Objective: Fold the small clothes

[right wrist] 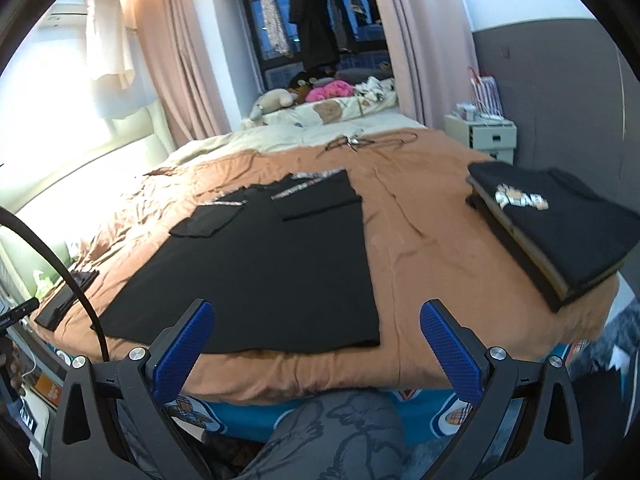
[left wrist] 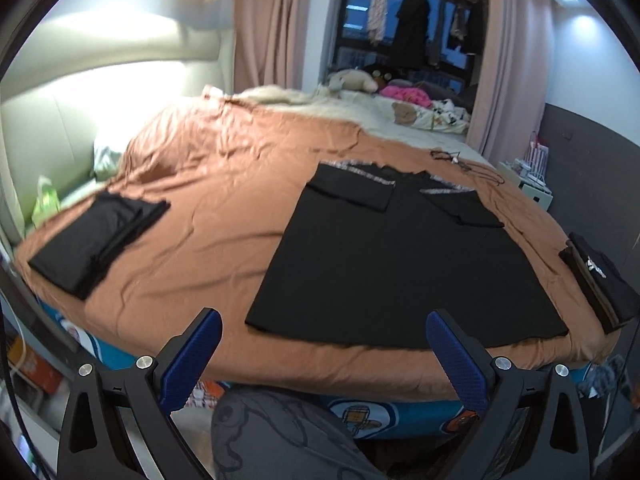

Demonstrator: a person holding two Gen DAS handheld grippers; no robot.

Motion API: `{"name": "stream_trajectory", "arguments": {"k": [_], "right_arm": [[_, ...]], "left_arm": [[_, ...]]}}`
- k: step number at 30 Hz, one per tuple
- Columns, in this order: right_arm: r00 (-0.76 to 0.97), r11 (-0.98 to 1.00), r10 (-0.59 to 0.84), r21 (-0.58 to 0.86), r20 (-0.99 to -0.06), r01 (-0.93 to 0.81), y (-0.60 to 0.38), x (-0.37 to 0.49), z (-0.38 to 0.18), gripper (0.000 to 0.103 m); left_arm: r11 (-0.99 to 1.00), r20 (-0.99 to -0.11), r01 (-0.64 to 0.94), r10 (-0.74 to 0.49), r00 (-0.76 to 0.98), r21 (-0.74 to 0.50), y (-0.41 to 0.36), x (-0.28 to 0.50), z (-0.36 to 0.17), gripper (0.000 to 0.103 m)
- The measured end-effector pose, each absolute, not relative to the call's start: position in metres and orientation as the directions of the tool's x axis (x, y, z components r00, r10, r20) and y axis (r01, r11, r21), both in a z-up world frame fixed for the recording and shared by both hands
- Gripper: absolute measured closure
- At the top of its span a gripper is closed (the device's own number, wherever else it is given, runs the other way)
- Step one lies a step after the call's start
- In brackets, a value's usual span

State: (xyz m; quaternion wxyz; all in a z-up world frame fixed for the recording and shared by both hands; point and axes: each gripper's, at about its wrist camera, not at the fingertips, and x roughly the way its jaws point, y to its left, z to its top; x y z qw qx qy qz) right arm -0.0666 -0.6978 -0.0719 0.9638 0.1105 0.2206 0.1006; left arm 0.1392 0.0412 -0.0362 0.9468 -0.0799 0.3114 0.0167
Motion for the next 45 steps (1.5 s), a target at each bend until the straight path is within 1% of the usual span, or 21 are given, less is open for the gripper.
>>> {"name": "stream_trajectory", "arguments": {"k": [4,7,10,14,16,18,20,23,24,25,27,29,31,32,34,37,42,45], "right_arm": [[0.860,0.936,0.270,0.326,-0.432,-0.129,-0.702,-0.049,-0.081,0.000],[0.844,0.945,0.255,0.309,-0.473,-0.112,-0.698,-0.037,-0.086,0.000],[0.827,0.951,0.246,0.291,-0.506,-0.105,-0.694,-0.024,-0.088,0.000],[0.786,0.945,0.279,0.304,-0.552,-0.121,-0.692,-0.005,-0.088,0.000],[0.778,0.943,0.285,0.310,-0.560,-0.122,-0.692,0.005,-0.088,0.000],[0.770,0.944,0.283,0.308,-0.571,-0.118,-0.693,0.013,-0.088,0.000],[0.760,0.948,0.274,0.300,-0.589,-0.108,-0.694,0.022,-0.092,0.000],[0.736,0.946,0.279,0.308,-0.616,-0.100,-0.693,0.036,-0.096,0.000],[0.729,0.941,0.292,0.321,-0.619,-0.105,-0.693,0.041,-0.097,0.002],[0.725,0.937,0.303,0.331,-0.619,-0.109,-0.694,0.045,-0.098,0.006],[0.719,0.935,0.300,0.342,-0.627,-0.093,-0.696,0.051,-0.099,0.011],[0.712,0.932,0.300,0.354,-0.635,-0.078,-0.699,0.059,-0.100,0.017],[0.700,0.926,0.308,0.373,-0.644,-0.065,-0.703,0.068,-0.101,0.025],[0.697,0.925,0.306,0.377,-0.649,-0.055,-0.705,0.071,-0.103,0.026],[0.691,0.923,0.292,0.384,-0.661,-0.023,-0.709,0.077,-0.107,0.030],[0.688,0.909,0.295,0.418,-0.664,0.013,-0.719,0.083,-0.109,0.031],[0.682,0.887,0.320,0.461,-0.658,0.029,-0.729,0.087,-0.112,0.031],[0.683,0.872,0.336,0.488,-0.648,0.033,-0.732,0.084,-0.117,0.031]], "left_arm": [[0.988,-0.602,-0.090,-0.002,0.798,-0.123,0.045,0.148,-0.047,0.000],[0.989,-0.630,-0.066,-0.032,0.776,-0.131,0.048,0.159,-0.057,0.000],[0.989,-0.638,-0.067,-0.033,0.770,-0.133,0.053,0.168,-0.065,0.000],[0.979,-0.658,-0.084,-0.061,0.751,-0.187,0.068,0.180,-0.079,0.000],[0.976,-0.667,-0.098,-0.060,0.742,-0.196,0.076,0.184,-0.086,0.001],[0.970,-0.662,-0.128,-0.042,0.749,-0.206,0.086,0.186,-0.091,0.004],[0.961,-0.661,-0.144,-0.049,0.749,-0.235,0.097,0.189,-0.095,0.009],[0.947,-0.686,-0.189,-0.044,0.726,-0.261,0.116,0.197,-0.104,0.017],[0.941,-0.693,-0.201,-0.047,0.720,-0.274,0.122,0.199,-0.108,0.018],[0.936,-0.697,-0.210,-0.051,0.715,-0.284,0.127,0.200,-0.110,0.018],[0.924,-0.708,-0.232,-0.055,0.705,-0.303,0.138,0.205,-0.115,0.021],[0.912,-0.712,-0.246,-0.067,0.699,-0.327,0.145,0.208,-0.120,0.027],[0.894,-0.720,-0.262,-0.091,0.688,-0.363,0.153,0.215,-0.125,0.033],[0.889,-0.723,-0.265,-0.101,0.683,-0.375,0.155,0.218,-0.127,0.036],[0.877,-0.733,-0.283,-0.108,0.672,-0.389,0.158,0.224,-0.131,0.039],[0.854,-0.728,-0.271,-0.168,0.664,-0.444,0.156,0.231,-0.136,0.040],[0.824,-0.737,-0.267,-0.242,0.632,-0.499,0.149,0.245,-0.149,0.041],[0.810,-0.747,-0.277,-0.268,0.609,-0.516,0.147,0.250,-0.156,0.048]]}}
